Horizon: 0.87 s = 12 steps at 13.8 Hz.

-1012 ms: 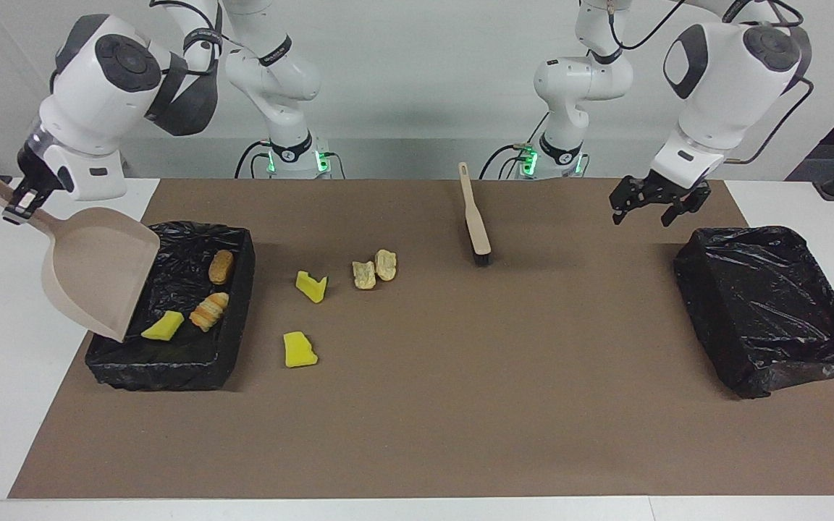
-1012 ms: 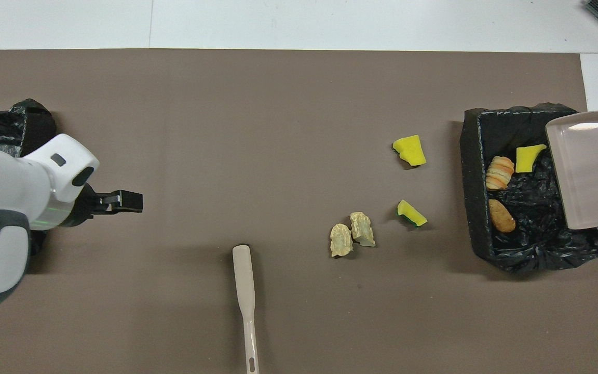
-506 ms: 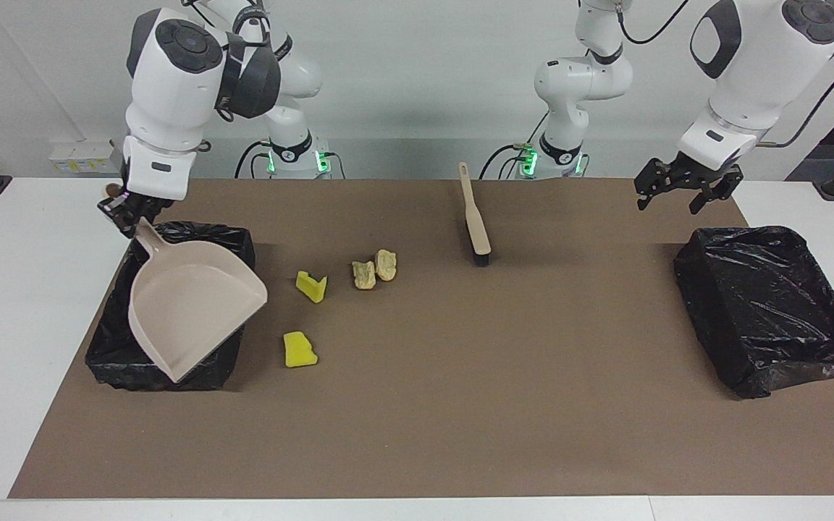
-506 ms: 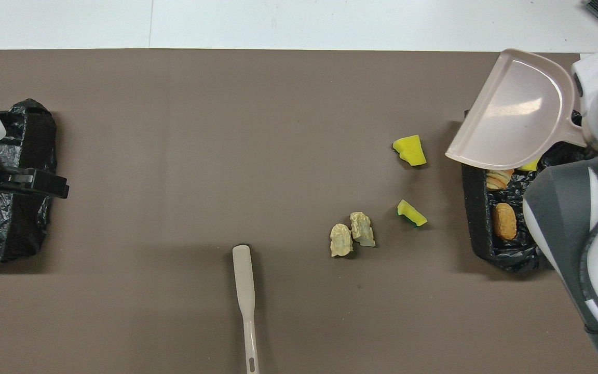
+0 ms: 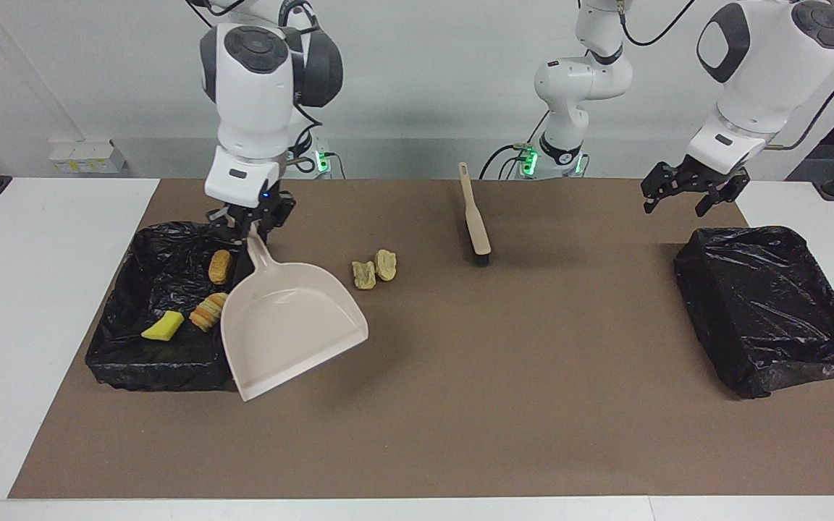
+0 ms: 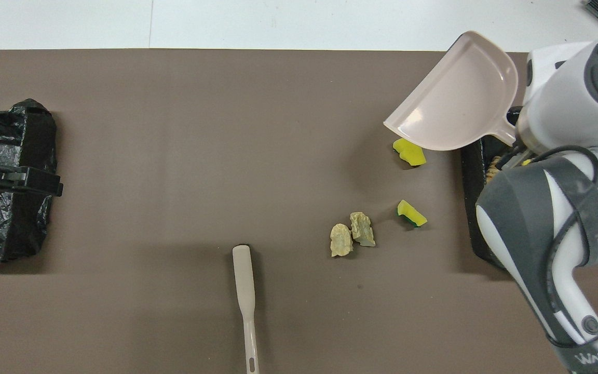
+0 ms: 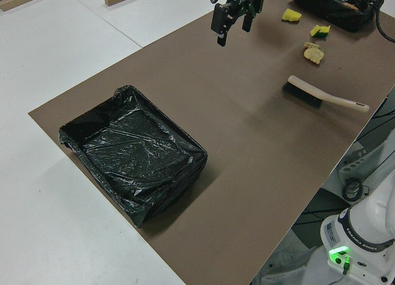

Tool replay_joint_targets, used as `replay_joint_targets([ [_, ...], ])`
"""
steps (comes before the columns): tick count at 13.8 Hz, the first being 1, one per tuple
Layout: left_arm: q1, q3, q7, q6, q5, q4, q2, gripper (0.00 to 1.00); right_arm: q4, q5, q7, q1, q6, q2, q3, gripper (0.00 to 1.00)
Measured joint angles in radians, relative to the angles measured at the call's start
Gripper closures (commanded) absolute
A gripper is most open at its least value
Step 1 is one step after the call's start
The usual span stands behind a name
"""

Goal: Sweep and dump trash in bin
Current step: 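Bring the empty dustpan back to the table center with the right gripper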

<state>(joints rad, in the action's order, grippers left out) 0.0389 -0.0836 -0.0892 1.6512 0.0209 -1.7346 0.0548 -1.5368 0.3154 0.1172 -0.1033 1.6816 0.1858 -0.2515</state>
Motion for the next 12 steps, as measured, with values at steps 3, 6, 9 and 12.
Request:
replay_joint_targets([
  [3, 0.0, -0.001, 0.0, 0.0, 0.0, -0.002, 0.0, 0.0, 0.056, -0.066, -0.334, -0.144, 0.022, 0.098, -0.002, 1.0],
  [6, 0.0, -0.001, 0.0, 0.0, 0.0, -0.006, 0.0, 0.0, 0.117, -0.097, -0.584, -0.259, 0.081, 0.2, -0.003, 1.0],
  [9, 0.0, -0.001, 0.0, 0.005, 0.0, -0.008, 0.0, 0.0, 0.208, -0.098, -0.796, -0.378, 0.147, 0.33, 0.001, 1.0],
  [12, 0.0, -0.002, 0.0, 0.008, 0.0, -0.01, 0.0, 0.0, 0.287, -0.098, -0.897, -0.449, 0.228, 0.463, 0.009, 1.0],
])
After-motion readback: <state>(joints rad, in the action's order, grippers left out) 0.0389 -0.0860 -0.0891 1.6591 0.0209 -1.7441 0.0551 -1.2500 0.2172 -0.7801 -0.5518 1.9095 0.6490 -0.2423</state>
